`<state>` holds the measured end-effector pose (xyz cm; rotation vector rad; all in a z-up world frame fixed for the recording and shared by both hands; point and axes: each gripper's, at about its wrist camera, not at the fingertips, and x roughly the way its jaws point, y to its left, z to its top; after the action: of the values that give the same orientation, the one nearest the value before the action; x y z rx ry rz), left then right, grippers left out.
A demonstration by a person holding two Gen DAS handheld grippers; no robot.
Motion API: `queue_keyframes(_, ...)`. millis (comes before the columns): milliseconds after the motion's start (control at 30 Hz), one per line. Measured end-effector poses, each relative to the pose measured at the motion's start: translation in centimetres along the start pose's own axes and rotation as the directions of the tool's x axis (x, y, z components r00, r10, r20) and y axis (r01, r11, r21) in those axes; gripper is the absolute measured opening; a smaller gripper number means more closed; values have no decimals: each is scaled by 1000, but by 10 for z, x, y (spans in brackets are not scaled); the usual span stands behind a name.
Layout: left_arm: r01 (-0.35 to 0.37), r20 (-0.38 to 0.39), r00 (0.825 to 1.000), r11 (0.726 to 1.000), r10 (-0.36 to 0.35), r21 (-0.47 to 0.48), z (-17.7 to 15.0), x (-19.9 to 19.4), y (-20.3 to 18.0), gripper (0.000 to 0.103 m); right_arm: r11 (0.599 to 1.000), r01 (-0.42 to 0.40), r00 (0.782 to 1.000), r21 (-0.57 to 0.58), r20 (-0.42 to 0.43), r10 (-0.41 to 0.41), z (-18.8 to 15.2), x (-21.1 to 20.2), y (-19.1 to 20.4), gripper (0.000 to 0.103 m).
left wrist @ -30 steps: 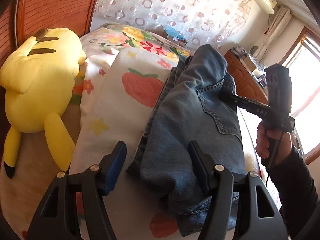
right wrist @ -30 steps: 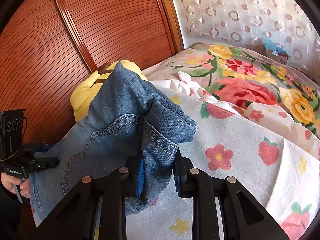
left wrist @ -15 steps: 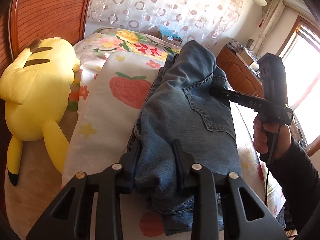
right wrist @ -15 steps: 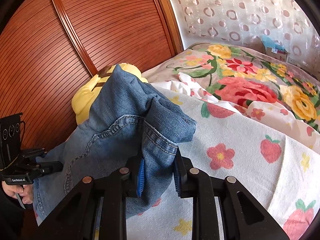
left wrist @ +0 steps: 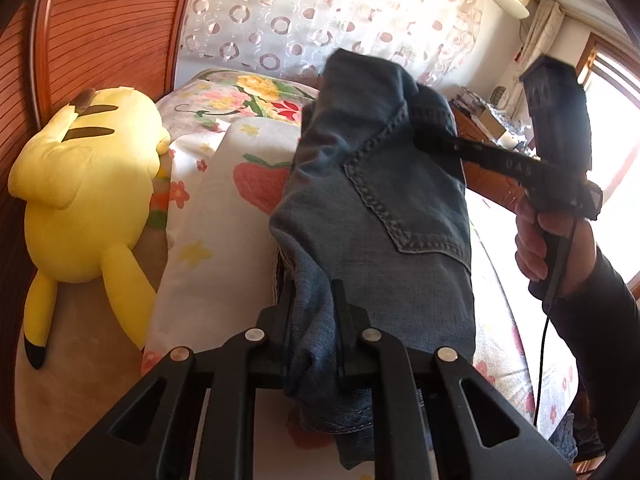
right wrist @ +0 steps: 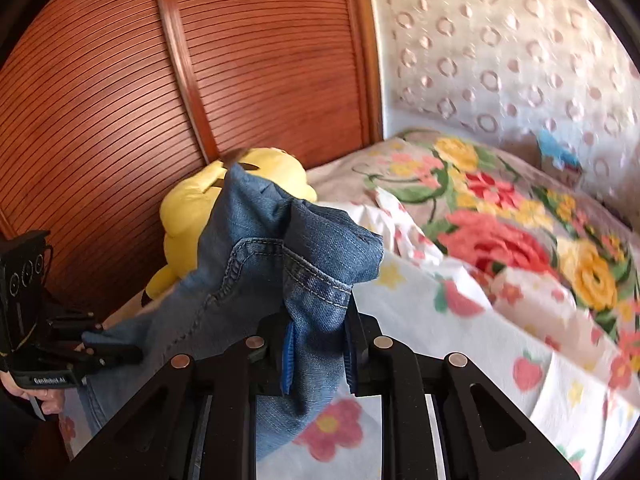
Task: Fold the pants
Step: 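Lower the folded jeans beside the plush toy with both grippers and release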
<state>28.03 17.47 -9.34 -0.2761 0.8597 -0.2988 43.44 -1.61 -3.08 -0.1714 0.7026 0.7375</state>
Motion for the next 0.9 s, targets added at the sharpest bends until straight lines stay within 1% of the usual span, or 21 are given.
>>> queue_keyframes(167, 8, 28, 1000, 999, -7, -44, -5, -13, 13, 15, 998, -26, 1000, -65, 9, 26, 17, 2, 28, 19)
queue_keyframes(300, -4, 48, 999, 996, 9, -85, -7, -23, 31, 15, 991, -55, 998, -124, 16, 58, 31, 9, 51, 19)
queue_keyframes(467, -35, 78, 996, 992, 45, -119, -1, -40, 52, 15, 983, -98, 994, -157, 24, 102, 48, 24, 68, 19)
queue_keyframes(567, -53, 93, 994, 991, 65, -125, 6, -49, 60, 15, 981, -124, 990, -146, 42, 132, 53, 28, 62, 19)
queue_keyframes(667, -73, 99, 991, 990, 85, -119, 21, -50, 65, 15, 985, -138, 988, -102, 61, 145, 56, 36, 47, 19)
queue_keyframes(800, -97, 79, 991, 991, 105, -94, 39, -34, 66, 15, 994, -108, 992, -34, 55, 110, 48, 56, 17, 19)
queue_keyframes(900, -109, 53, 992, 992, 113, -70, 50, -16, 63, 15, 997, -79, 997, 26, 28, 78, 38, 70, -9, 19)
